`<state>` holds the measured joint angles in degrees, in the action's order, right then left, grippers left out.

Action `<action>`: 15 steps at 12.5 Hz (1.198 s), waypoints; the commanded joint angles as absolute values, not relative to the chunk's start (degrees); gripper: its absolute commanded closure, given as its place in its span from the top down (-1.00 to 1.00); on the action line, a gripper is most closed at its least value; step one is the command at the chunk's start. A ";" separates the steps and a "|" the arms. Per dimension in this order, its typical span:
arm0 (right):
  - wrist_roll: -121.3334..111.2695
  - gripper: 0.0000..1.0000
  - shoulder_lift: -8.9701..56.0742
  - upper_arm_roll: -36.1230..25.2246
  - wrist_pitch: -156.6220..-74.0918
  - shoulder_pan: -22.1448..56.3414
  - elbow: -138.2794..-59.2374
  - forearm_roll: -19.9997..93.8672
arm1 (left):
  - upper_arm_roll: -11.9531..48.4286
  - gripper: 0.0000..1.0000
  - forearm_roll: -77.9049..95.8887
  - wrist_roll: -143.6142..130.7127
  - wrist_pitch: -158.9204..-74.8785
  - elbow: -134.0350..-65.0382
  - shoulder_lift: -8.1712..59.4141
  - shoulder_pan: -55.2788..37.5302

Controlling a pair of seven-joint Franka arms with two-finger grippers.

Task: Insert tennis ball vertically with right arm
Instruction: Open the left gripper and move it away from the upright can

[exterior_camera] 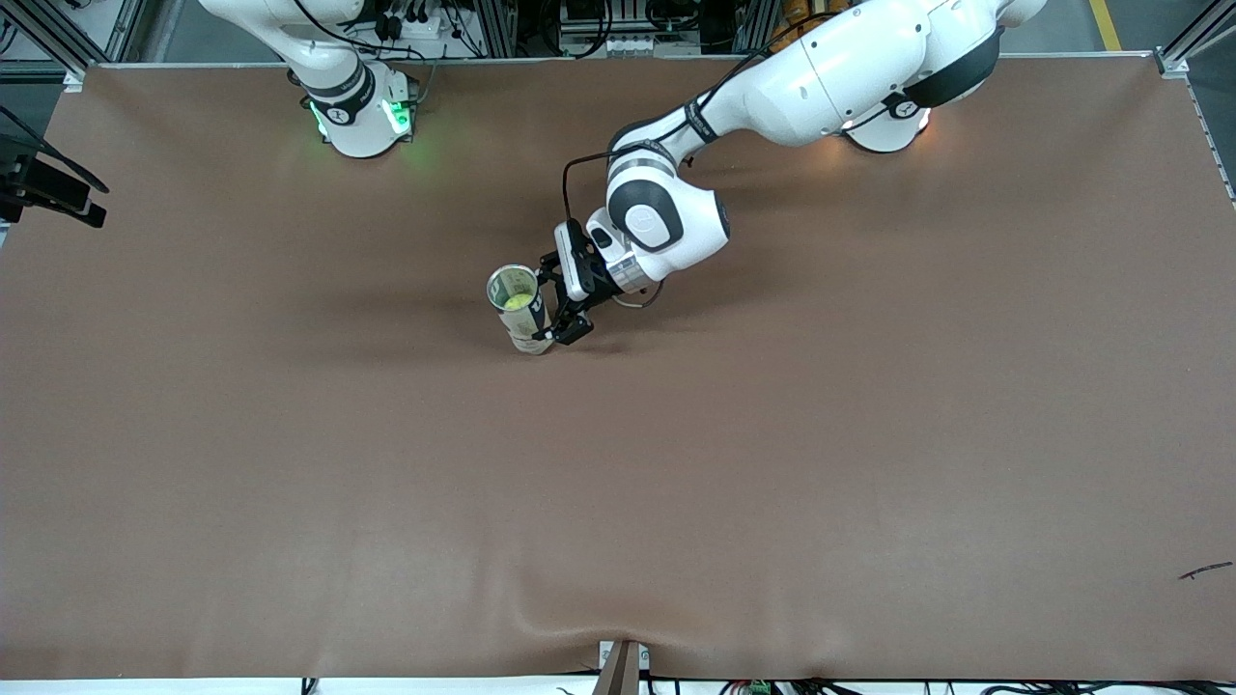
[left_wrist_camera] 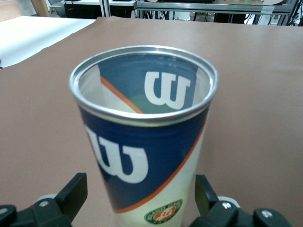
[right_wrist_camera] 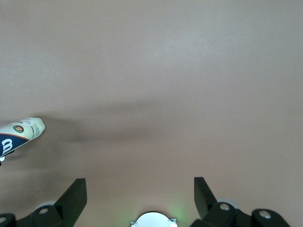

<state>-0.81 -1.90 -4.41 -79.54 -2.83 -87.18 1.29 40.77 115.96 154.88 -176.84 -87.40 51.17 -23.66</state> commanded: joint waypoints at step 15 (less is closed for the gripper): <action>0.09 1.00 -1.85 -3.52 -81.47 -2.73 -84.73 1.76 | 50.10 1.00 116.89 156.01 -177.63 -95.98 46.23 -8.88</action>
<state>-0.39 -1.90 -3.71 -81.71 -2.75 -85.59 1.32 49.06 115.96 154.98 -177.21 -94.35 47.80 -10.54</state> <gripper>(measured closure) 0.000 0.000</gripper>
